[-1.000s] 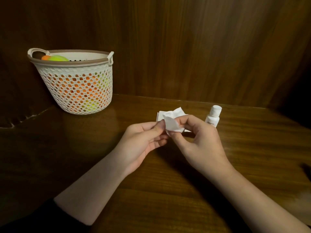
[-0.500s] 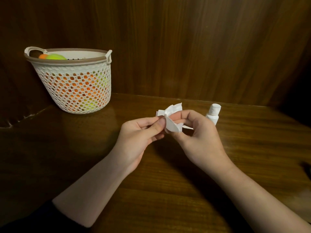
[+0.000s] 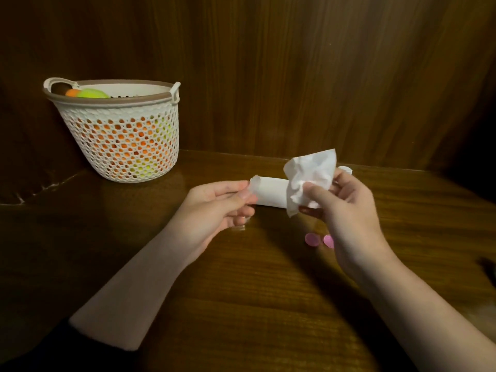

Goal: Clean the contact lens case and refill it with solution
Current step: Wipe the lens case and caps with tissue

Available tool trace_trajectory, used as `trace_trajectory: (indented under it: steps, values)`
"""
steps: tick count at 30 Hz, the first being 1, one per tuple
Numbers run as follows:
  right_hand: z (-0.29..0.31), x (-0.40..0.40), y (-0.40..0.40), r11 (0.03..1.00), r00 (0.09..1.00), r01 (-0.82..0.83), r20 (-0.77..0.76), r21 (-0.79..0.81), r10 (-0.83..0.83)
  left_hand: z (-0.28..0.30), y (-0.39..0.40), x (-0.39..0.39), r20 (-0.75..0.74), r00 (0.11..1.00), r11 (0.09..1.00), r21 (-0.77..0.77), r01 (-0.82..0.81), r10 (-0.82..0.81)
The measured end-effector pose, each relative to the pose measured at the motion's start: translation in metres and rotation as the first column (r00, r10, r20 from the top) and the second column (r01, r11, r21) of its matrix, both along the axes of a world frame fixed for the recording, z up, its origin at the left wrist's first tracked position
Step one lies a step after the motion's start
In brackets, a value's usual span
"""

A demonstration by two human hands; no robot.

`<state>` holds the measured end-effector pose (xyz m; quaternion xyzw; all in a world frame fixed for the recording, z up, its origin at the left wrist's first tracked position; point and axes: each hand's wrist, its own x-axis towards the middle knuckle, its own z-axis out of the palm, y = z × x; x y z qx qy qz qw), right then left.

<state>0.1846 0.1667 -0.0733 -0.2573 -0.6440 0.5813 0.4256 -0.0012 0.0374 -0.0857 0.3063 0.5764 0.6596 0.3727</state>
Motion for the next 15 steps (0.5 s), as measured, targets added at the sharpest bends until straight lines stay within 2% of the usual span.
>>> trace_trajectory:
  steps: [3, 5, 8, 15]
  values:
    - [0.002, 0.002, 0.009, 0.993, 0.993, 0.09, -0.071, -0.072, -0.095, -0.006, -0.001, -0.005, -0.284, 0.958, 0.988, -0.136, -0.067, 0.026]
    - [0.001, 0.002, 0.012, 0.985, 0.986, 0.141, -0.071, -0.102, -0.149, -0.009, -0.001, -0.004, -0.382, 0.923, 0.983, -0.18, -0.029, -0.042]
    - [0.0, 0.0, 0.016, 0.977, 0.983, 0.167, -0.057, -0.13, -0.175, -0.013, -0.001, 0.0, -0.597, 0.782, 0.964, -0.266, 0.015, -0.177]
    - [-0.003, 0.0, 0.021, 0.985, 0.99, 0.128, -0.04, -0.114, -0.134, -0.023, 0.0, 0.001, -0.756, 0.617, 0.954, -0.299, -0.026, -0.22]
